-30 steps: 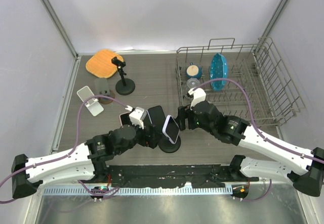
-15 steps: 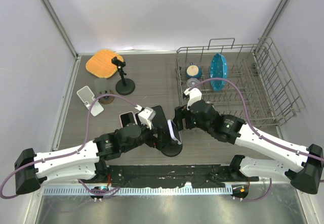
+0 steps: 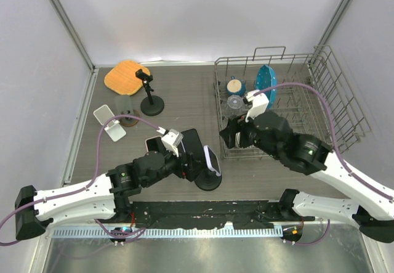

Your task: Remove the phone from the phone stand

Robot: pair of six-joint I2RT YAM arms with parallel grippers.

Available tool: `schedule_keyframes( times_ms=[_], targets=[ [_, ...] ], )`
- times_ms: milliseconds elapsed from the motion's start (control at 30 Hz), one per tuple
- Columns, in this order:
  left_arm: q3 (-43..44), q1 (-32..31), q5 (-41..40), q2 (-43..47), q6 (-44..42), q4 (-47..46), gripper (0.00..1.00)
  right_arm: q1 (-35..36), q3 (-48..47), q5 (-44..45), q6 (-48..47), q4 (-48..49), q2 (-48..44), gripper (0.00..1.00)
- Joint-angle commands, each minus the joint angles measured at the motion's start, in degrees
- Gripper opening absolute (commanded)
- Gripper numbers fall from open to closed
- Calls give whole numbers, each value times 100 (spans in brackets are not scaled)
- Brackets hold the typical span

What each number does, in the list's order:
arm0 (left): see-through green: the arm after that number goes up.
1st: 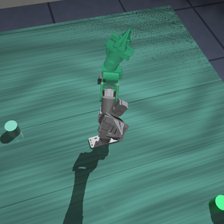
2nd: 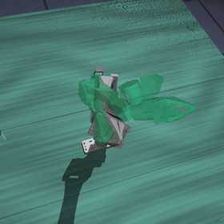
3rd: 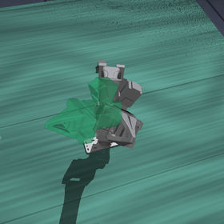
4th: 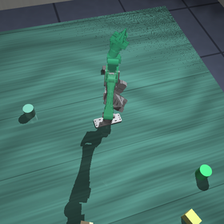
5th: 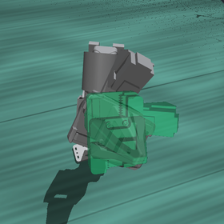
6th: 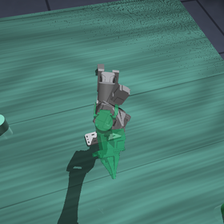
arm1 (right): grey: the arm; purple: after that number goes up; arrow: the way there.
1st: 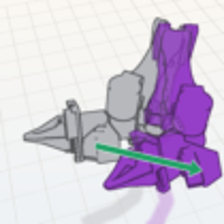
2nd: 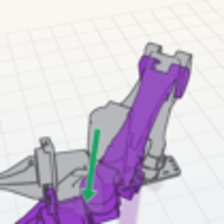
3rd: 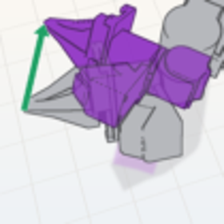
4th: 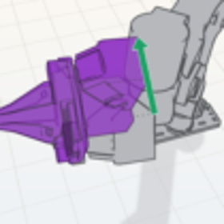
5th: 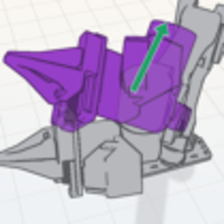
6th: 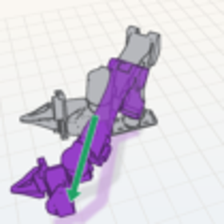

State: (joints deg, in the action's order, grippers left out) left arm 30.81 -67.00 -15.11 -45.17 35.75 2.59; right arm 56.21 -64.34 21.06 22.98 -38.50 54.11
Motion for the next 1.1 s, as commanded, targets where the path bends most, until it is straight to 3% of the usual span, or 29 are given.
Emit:
schedule_keyframes(
  times_ms=[0, 133, 367, 667, 967, 1067],
  targets=[
    [180, 3, -176, -106, -112, -118, 89, 57, -676, -566, 198, -430, -6, 75],
    [241, 3, -124, -282, -121, -224, 89, 433, -993, -832, 408, -719, 354, 74],
    [285, 3, -44, -405, -59, -444, 89, 1717, -1590, 317, 716, -1256, 1154, 74],
    [127, 3, -158, -151, 11, -365, 89, 1859, -1275, 1260, 1059, -1564, 1419, 70],
    [13, 3, -141, 201, -401, -171, 89, 1868, -1099, 1339, 971, -1467, 1454, 21],
    [-66, 3, 122, 131, -770, -425, 89, 1859, -1064, 1304, 892, -1467, 1419, 15]
  ],
)
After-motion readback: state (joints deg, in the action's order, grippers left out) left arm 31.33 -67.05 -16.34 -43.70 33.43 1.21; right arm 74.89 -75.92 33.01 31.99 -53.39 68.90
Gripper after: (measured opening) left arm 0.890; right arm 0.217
